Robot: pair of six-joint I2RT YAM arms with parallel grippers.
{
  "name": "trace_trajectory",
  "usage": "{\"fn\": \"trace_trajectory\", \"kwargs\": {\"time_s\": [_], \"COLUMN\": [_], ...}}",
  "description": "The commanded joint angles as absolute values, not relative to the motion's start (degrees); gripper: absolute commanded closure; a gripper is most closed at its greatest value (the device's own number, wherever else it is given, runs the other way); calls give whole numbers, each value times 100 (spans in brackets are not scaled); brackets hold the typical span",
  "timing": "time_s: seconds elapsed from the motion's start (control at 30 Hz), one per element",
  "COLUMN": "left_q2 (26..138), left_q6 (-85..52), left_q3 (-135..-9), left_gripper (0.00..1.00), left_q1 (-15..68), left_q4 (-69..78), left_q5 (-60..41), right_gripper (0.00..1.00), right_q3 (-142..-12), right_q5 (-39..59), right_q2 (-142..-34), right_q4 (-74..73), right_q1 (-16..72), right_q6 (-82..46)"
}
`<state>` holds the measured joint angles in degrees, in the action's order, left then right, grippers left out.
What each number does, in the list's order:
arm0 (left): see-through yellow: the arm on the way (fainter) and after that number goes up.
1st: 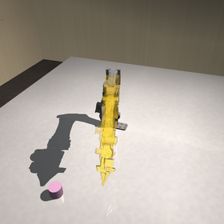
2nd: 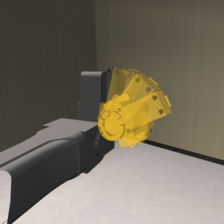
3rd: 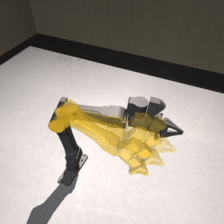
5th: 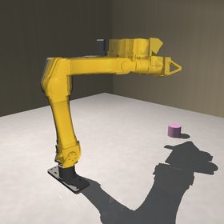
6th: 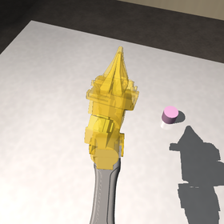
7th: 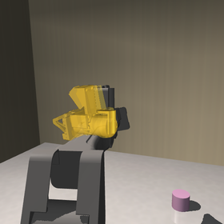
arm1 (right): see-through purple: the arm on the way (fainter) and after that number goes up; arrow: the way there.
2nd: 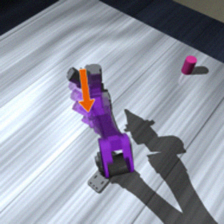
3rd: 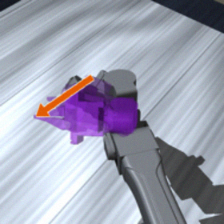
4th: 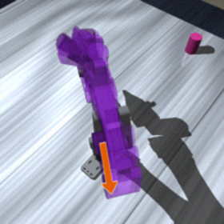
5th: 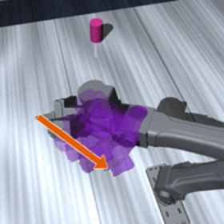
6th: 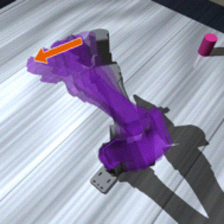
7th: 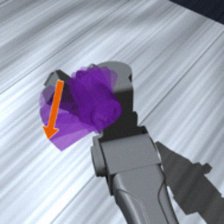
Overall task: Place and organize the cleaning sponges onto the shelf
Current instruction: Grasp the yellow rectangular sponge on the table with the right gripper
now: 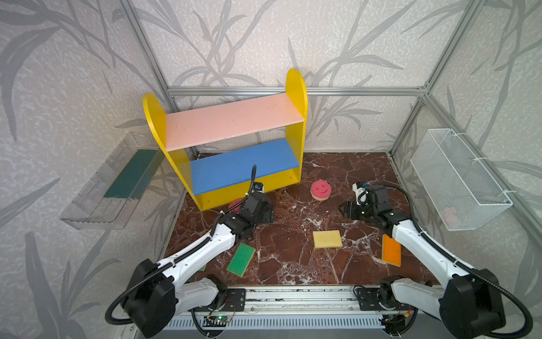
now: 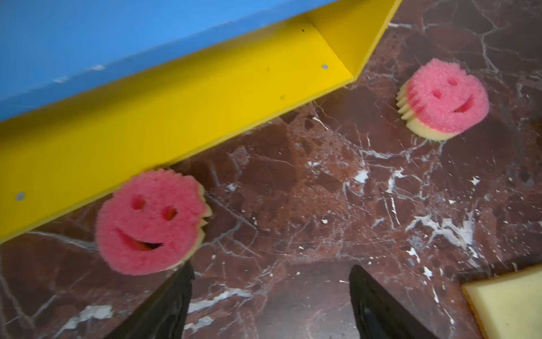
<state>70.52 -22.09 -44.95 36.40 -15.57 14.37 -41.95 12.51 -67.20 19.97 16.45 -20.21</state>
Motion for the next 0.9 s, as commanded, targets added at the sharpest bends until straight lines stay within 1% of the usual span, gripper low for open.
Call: {"fn": "trace_trajectory", "kwargs": {"time_s": [0.0,0.07,0.17,0.33,0.4,0.43,0.47,0.5,0.6,0.73,0.87], "left_q2": [7408,7627,7900,8334,8553,8621,8680,8717,8719,8640,8646], "left_q6": [-2317,-2408,-2551,-2580,-2600,-2594,-2603,-2598,-2564,-2653,-2658], "left_q3": [-4602,-4525,-4476,-4500,-4485,-4457,-4414,-4352,-4164,-3869,-3727], "left_gripper": [14,14,15,15,15,14,6,1,1,1,1], "left_q1": [3817,3866,3901,3956,3955,3959,3960,3956,3956,3956,3956], "left_q4": [-967,-554,16,803,1085,1217,1356,1469,1778,2294,2488], "left_q5": [1361,1286,1137,818,685,666,682,715,762,686,762], "right_gripper": [30,30,35,41,45,46,49,50,54,61,67], "right_q3": [-4213,-4176,-4203,-4342,-4253,-4208,-4171,-4142,-4037,-3915,-3894], "right_q5": [1165,1249,1243,790,892,964,1037,1117,1352,1783,1929], "right_q2": [-6755,-6898,-7131,-7233,-7258,-7289,-7339,-7400,-7618,-8000,-8406], "right_q4": [2673,2736,2834,3362,3409,3396,3393,3394,3291,3010,2819], "right_q1": [2084,2210,2259,2187,2102,2083,2074,2066,2039,2026,2000], "right_q6": [-2110,-2184,-2276,-2213,-2241,-2241,-2243,-2219,-2223,-2247,-2175]}}
